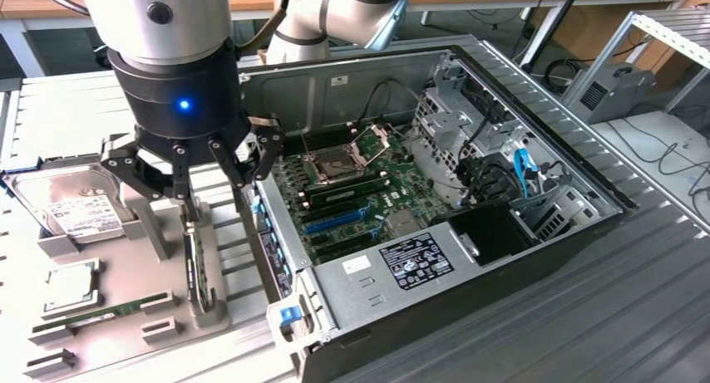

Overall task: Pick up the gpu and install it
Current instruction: 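Pick up the gpu and move the gpu toward the slot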

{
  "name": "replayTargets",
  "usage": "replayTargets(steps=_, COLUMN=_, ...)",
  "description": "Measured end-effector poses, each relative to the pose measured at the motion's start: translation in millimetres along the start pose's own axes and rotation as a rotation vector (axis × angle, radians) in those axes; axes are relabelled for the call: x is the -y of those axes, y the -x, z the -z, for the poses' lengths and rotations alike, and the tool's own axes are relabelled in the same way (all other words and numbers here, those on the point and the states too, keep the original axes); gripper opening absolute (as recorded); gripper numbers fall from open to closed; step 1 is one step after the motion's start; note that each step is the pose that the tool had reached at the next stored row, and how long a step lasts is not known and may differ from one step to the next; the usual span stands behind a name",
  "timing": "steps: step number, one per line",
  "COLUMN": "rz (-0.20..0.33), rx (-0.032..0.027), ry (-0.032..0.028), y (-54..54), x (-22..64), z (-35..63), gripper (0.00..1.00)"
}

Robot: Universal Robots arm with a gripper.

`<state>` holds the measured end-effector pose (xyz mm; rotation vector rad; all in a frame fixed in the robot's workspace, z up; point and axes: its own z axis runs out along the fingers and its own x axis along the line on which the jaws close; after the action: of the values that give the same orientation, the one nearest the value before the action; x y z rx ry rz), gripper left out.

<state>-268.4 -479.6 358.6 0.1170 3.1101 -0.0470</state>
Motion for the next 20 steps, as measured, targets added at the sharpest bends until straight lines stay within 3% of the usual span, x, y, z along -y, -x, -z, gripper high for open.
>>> replayTargets(steps=20, rz=0.0, rx=0.0, ry=0.0, y=-2.3, x=-0.1, z=-8.5, gripper=0.48)
